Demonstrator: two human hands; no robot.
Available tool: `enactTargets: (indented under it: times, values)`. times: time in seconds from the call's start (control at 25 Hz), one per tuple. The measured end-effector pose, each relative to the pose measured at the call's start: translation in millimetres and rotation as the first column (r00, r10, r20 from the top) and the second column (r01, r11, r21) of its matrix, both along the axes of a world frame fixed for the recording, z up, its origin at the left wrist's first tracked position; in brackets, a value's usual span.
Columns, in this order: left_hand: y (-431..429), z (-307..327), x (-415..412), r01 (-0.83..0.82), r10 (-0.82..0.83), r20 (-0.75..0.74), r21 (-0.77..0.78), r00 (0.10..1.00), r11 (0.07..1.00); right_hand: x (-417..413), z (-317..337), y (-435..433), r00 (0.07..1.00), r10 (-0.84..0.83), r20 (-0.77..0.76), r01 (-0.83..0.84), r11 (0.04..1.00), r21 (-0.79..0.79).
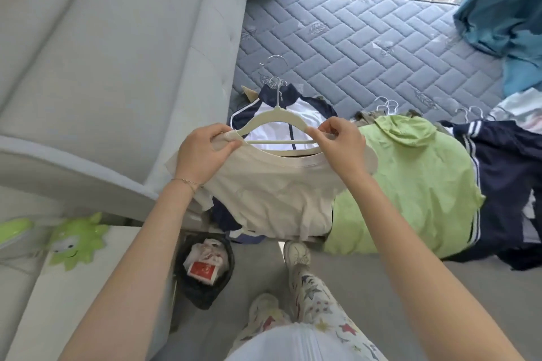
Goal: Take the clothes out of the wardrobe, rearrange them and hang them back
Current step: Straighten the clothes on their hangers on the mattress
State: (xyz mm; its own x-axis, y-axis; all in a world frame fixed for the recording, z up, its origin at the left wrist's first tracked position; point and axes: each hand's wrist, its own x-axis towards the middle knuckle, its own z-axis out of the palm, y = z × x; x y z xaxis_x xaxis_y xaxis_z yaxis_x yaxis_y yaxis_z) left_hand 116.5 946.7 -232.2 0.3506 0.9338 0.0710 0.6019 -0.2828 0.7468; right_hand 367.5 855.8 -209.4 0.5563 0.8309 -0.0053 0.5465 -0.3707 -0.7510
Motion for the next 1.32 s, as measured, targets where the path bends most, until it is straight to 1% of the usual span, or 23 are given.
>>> enactTargets:
  times: [0.2,0.32,0.44,0.64,0.76,0.88,0.96,1.08,1.2,1.32]
  values:
    - [-56.2,25.6,-13.8,0.022,-0.022,0.023,-0.018,0.999,1.000,-25.1,26.0,-80.5,0.999,-0.034,0.031,0.032,0.999,0.044]
    - [-83.3,43.3,-4.5,0.069,-0.068,0.026,-0.020,0.997,0.997,-16.2,40.2,-125.3,0.998,0.017,0.056,-0.022,0.995,0.101]
    - [-103.9,61.8,19.3,0.131,-0.132,0.026,0.017,0.991,0.991,8.8,49.6,-168.0,0.998,0.041,0.055,-0.048,0.990,0.131]
    - [-138.9,84.5,93.2,0.231,-0.234,0.034,0.068,0.972,0.970,73.9,50.7,-233.7,0.993,-0.104,0.059,0.098,0.990,0.105]
    - [-164.8,87.8,150.0,0.269,-0.272,0.030,0.077,0.962,0.960,124.2,52.4,-268.1,0.987,-0.153,0.042,0.149,0.985,0.092]
    - [-193.3,85.0,213.1,0.305,-0.307,0.034,0.057,0.951,0.951,179.7,53.5,-301.7,0.980,-0.193,0.044,0.188,0.976,0.111]
    - [-211.2,79.9,252.9,0.322,-0.323,0.051,0.031,0.945,0.946,216.9,53.7,-322.5,0.972,-0.217,0.086,0.206,0.971,0.119]
    - [-234.9,68.2,310.8,0.339,-0.335,0.086,-0.031,0.938,0.940,273.8,54.9,-345.7,0.956,-0.244,0.165,0.233,0.969,0.085]
    - [-248.2,56.9,359.5,0.335,-0.328,0.096,-0.077,0.940,0.939,322.1,53.2,-359.5,0.950,-0.253,0.185,0.245,0.967,0.065]
    - [-247.3,49.9,403.3,0.334,-0.326,0.087,-0.087,0.941,0.939,366.3,54.1,-360.0,0.947,-0.233,0.219,0.233,0.972,0.030]
